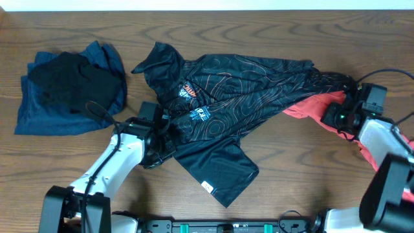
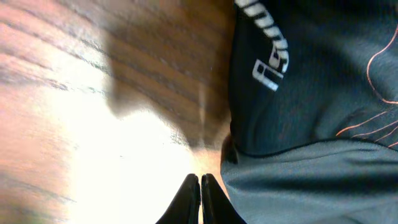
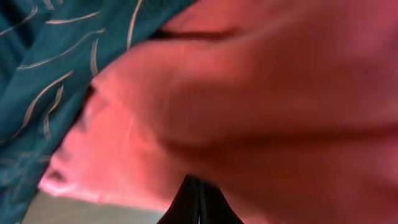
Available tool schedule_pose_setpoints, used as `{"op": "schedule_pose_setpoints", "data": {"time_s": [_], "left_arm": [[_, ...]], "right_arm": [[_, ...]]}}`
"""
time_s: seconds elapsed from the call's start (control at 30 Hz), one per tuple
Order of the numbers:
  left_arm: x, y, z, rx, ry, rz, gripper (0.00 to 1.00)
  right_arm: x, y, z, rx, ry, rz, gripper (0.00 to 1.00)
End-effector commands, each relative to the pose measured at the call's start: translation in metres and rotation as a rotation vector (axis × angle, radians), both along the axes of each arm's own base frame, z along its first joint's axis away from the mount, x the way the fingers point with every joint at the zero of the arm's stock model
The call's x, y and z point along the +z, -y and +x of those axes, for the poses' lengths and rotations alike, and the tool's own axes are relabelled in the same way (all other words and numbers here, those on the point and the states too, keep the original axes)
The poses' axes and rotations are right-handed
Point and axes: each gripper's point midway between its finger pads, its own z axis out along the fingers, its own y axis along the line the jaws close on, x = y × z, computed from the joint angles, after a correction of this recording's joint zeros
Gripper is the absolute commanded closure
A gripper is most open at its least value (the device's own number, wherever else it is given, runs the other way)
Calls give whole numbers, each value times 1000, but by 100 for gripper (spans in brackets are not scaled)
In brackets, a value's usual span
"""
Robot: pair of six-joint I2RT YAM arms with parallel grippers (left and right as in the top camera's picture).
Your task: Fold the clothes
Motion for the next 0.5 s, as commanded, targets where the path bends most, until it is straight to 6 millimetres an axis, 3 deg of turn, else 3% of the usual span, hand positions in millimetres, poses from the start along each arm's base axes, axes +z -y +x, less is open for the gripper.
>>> {"op": "schedule_pose_setpoints", "data": {"time_s": [0.0,0.17,0.27,0.47], "left_arm": [[-1,-6,1,-14,12,28,94],[-1,-5,2,-13,15,28,94],[-1,-5,3,-13,22,26,94],[0,-4,8,-13,41,22,94]], "right_arm": [[-21,-10,8,54,2,35,99],[-39,5,32,36,70,-22,99],[-43,47,36,-127,61,-191,93],[-16,141,23,-460,63,-449,92]]}}
